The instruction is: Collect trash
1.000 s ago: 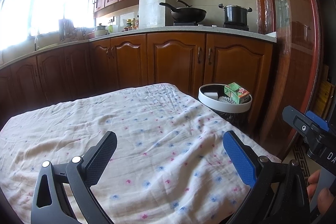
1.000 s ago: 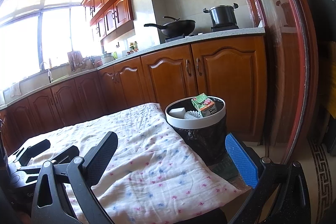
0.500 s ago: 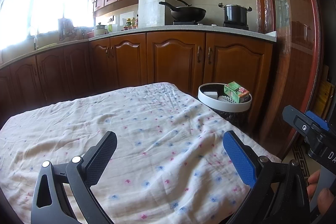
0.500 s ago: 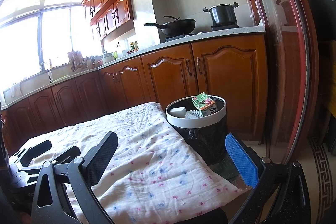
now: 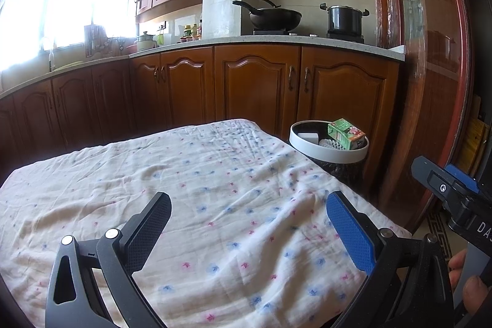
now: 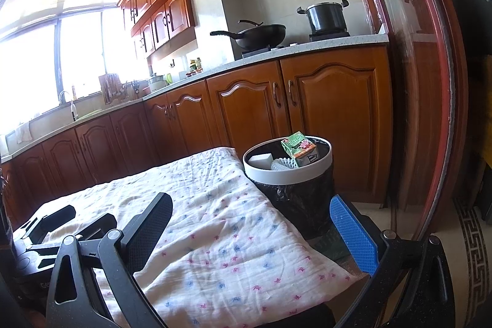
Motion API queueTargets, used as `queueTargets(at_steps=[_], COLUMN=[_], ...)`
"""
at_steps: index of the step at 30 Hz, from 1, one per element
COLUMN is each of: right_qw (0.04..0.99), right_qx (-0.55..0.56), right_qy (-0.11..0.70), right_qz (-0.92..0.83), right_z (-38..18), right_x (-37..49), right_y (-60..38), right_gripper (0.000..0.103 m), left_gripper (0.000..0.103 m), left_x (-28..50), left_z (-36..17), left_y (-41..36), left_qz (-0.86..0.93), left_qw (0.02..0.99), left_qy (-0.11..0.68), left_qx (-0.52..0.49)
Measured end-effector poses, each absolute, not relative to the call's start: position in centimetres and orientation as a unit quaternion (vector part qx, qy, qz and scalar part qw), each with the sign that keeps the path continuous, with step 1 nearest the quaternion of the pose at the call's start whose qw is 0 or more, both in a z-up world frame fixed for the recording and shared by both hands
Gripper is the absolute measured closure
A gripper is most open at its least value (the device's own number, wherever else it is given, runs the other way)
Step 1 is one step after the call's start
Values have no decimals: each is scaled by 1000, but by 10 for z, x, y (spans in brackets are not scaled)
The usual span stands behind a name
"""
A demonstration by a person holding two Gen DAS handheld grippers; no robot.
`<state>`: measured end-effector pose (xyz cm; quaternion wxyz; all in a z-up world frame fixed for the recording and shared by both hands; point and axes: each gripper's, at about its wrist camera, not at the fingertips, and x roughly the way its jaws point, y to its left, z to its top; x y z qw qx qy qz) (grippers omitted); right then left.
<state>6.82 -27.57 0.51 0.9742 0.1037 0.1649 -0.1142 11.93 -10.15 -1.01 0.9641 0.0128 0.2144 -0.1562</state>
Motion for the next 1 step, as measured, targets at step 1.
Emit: queueTargets(at_steps=[1], right_qw=[974], right_qx=[104], right_qy=[166], right_qz=[-114], right_z=[5], right_x=[69], right_y=[-275], right_gripper=[0], left_gripper=[1], left_x=[119], left_z=[-10], left_y=[-101], left_qz=[-157], left_qw=[964], left_qy=[215], left_qx=[12])
